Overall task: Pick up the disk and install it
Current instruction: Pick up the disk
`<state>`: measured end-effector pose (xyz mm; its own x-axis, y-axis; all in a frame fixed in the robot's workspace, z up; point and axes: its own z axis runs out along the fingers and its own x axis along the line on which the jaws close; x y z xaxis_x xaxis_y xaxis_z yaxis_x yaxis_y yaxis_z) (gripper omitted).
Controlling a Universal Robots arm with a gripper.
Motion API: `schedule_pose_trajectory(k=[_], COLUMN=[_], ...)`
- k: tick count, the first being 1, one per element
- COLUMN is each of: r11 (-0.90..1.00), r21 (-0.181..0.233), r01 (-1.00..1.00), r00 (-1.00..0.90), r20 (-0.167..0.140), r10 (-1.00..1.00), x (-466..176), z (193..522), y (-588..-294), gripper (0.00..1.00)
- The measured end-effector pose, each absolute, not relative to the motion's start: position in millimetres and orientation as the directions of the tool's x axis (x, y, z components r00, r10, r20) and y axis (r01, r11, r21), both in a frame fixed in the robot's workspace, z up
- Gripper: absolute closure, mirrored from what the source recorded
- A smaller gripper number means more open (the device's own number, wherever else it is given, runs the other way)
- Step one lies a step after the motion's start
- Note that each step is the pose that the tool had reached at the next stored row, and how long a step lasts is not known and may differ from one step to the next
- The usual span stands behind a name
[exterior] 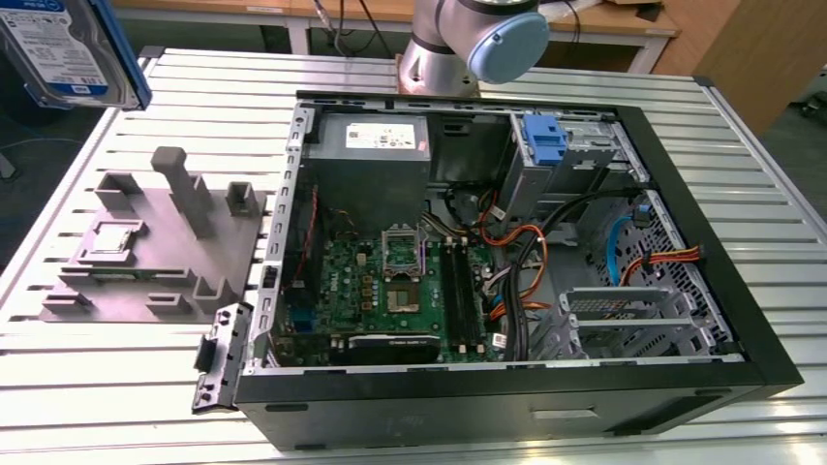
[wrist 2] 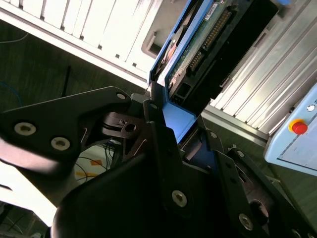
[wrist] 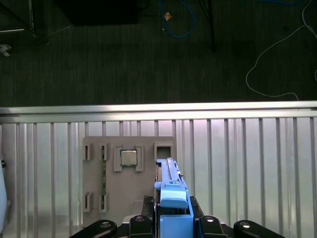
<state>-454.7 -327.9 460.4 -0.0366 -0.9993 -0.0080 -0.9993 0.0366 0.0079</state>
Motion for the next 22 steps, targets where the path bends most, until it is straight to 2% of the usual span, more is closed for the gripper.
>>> schedule_pose_trajectory(k=[22], r11=[0.037], r21=[0.008], r01=[-0.999], r00=[-0.037], r20=[-0.008], r10=[-0.999], x=[-455], z=[481], y=[-328], gripper=[0.64])
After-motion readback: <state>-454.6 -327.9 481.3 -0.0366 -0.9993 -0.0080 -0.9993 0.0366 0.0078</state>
